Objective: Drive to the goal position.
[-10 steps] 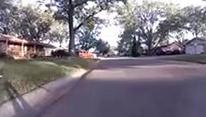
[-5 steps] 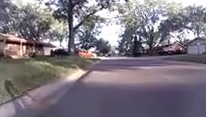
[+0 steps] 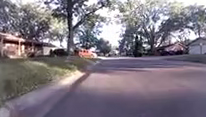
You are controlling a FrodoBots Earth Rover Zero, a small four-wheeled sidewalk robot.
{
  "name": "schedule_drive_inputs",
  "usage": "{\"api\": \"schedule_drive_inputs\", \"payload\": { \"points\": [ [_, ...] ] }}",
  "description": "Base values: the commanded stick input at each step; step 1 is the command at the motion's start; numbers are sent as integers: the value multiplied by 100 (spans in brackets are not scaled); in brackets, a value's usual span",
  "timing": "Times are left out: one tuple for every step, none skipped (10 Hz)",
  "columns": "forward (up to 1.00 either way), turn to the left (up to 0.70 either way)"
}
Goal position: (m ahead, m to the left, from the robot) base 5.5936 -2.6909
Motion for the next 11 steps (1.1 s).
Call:
{"api": "schedule_drive_inputs", "payload": {
  "points": [
    [100, 0],
    [100, 0],
    [100, 0],
    [100, 0],
    [100, 0],
    [100, 0],
    [100, 0],
    [100, 0],
    [100, 0],
    [100, -1],
    [100, -11]
  ]
}}
